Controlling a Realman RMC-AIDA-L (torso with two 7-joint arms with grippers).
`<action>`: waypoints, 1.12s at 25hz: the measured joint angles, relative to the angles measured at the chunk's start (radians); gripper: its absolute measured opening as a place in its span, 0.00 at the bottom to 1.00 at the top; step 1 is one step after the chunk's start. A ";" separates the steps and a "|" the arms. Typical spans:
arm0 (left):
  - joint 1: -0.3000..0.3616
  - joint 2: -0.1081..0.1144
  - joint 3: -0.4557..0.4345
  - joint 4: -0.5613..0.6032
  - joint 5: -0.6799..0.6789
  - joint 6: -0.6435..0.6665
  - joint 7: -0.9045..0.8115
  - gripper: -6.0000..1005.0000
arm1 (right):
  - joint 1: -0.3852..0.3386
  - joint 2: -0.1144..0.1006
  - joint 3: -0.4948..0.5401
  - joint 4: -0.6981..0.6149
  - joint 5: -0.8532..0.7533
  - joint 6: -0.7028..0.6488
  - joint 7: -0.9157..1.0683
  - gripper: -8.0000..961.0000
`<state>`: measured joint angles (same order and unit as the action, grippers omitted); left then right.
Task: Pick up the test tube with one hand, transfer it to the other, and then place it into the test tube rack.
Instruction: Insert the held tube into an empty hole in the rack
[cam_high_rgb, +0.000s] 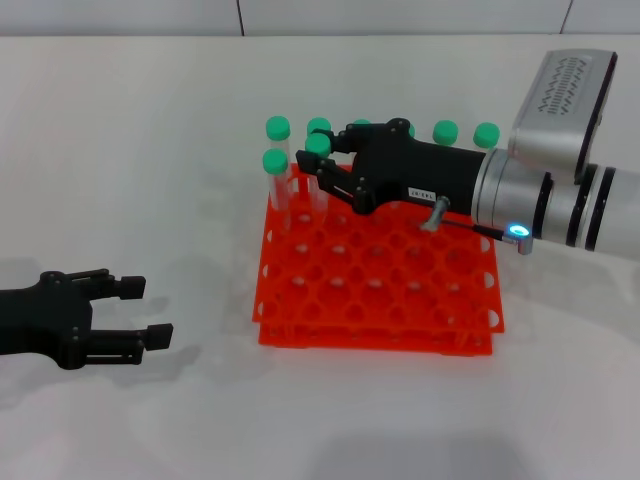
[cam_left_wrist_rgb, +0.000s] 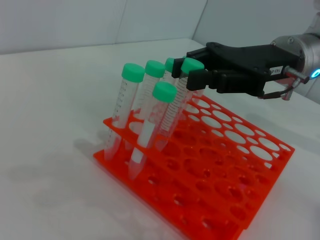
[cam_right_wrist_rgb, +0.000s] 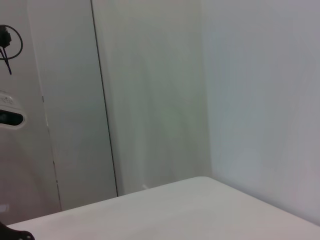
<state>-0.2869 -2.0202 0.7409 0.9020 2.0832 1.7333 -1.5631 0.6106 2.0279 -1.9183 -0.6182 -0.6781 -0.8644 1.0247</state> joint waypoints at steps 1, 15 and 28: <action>0.000 0.000 0.000 0.000 0.000 0.000 0.000 0.86 | 0.000 0.000 0.000 0.000 0.000 0.000 0.000 0.38; 0.000 0.000 0.000 0.000 0.000 0.000 0.000 0.86 | 0.010 -0.001 -0.011 -0.001 0.000 -0.001 0.001 0.40; 0.000 0.001 0.000 0.000 0.000 0.000 0.000 0.86 | 0.011 -0.005 -0.011 -0.005 -0.001 -0.024 0.003 0.53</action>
<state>-0.2869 -2.0187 0.7409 0.9019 2.0831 1.7334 -1.5631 0.6218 2.0233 -1.9297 -0.6236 -0.6794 -0.8882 1.0278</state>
